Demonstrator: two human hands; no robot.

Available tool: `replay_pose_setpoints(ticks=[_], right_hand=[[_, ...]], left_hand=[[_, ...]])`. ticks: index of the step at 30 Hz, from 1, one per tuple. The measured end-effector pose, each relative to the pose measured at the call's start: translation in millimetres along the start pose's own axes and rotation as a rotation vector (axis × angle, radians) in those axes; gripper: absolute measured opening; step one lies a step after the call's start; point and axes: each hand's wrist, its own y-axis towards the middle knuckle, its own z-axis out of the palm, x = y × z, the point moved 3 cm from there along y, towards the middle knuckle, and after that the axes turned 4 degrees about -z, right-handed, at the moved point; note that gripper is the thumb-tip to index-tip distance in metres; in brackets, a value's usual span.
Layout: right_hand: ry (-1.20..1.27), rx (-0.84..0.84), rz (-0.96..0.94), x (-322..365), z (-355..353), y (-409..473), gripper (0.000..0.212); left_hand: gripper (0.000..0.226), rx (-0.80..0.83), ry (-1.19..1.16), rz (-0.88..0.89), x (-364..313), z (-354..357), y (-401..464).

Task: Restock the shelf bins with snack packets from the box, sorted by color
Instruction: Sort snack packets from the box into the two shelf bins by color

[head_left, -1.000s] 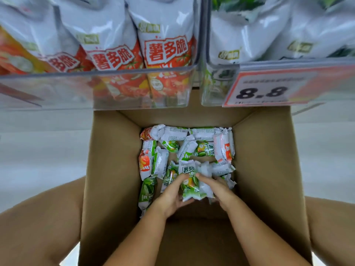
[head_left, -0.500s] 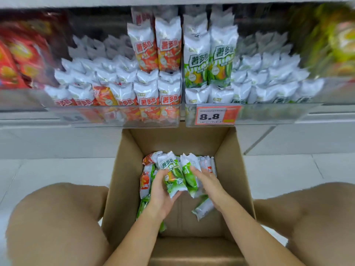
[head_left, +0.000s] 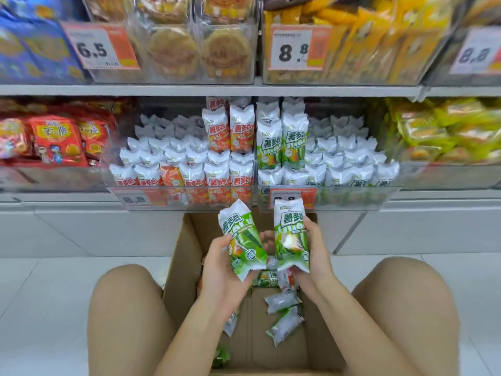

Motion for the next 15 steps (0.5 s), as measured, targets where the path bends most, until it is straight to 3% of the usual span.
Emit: replay_pose_setpoints(ticks=[4,7,15], right_hand=[[-0.09,-0.092,-0.059,16.7,1.6,-7.3,0.038],[-0.19,-0.04,-0.086,27.3,3.3,-15.8,0.03],[-0.469,-0.008,-0.208,58.5,-2.8,-18.2,0.041]], left_hand=[[0.041,0.038,0.112,0.037,-4.2,20.5,-5.1],[0.048,0.028,0.186,0.016,-2.4,28.8,-5.1],[0.04,0.044,0.377,0.007,1.9,52.7,2.7]])
